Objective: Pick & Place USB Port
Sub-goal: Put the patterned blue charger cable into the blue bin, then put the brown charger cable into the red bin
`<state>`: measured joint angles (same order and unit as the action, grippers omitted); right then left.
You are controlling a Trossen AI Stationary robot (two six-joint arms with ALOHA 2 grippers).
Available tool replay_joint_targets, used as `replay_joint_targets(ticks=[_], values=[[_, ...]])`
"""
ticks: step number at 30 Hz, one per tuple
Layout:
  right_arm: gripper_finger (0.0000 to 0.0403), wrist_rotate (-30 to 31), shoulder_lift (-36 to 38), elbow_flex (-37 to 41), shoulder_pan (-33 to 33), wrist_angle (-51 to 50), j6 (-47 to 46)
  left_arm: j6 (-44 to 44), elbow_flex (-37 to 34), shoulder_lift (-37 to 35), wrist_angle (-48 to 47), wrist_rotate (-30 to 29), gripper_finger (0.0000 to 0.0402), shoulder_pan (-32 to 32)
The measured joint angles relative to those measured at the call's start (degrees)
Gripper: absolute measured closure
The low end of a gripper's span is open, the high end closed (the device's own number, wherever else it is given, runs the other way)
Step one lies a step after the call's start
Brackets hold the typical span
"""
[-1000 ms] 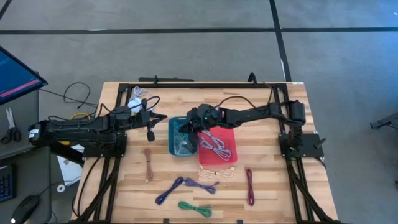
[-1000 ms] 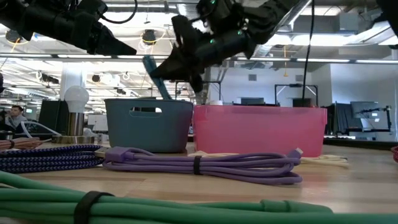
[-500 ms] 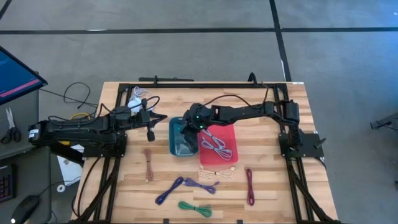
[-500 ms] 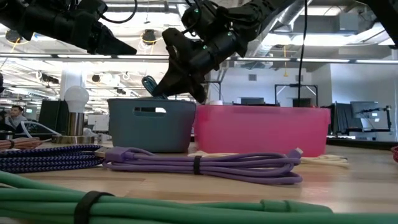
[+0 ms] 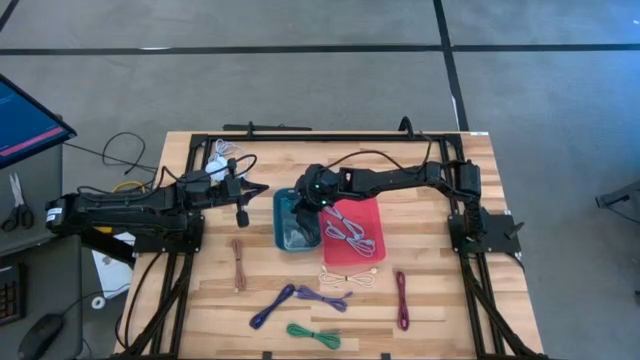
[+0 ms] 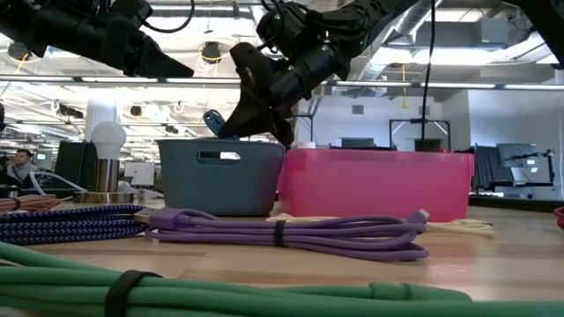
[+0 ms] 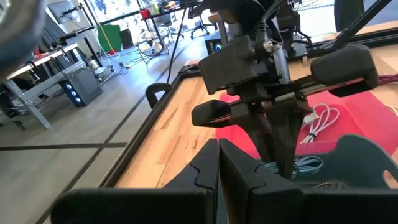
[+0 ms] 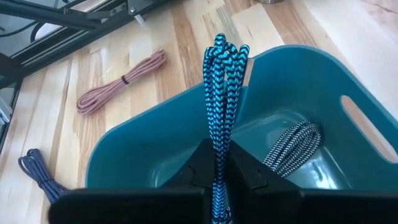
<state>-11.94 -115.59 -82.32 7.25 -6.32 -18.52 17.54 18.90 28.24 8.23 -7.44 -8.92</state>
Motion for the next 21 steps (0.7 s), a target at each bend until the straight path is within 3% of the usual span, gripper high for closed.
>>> replay_joint_targets(ticks=[21], values=[[0.0270, 0.01, 0.22, 0.00, 0.20, 1.95, 3.90, 0.00, 0.00, -0.01, 0.02, 0.00, 0.0389, 0.01]])
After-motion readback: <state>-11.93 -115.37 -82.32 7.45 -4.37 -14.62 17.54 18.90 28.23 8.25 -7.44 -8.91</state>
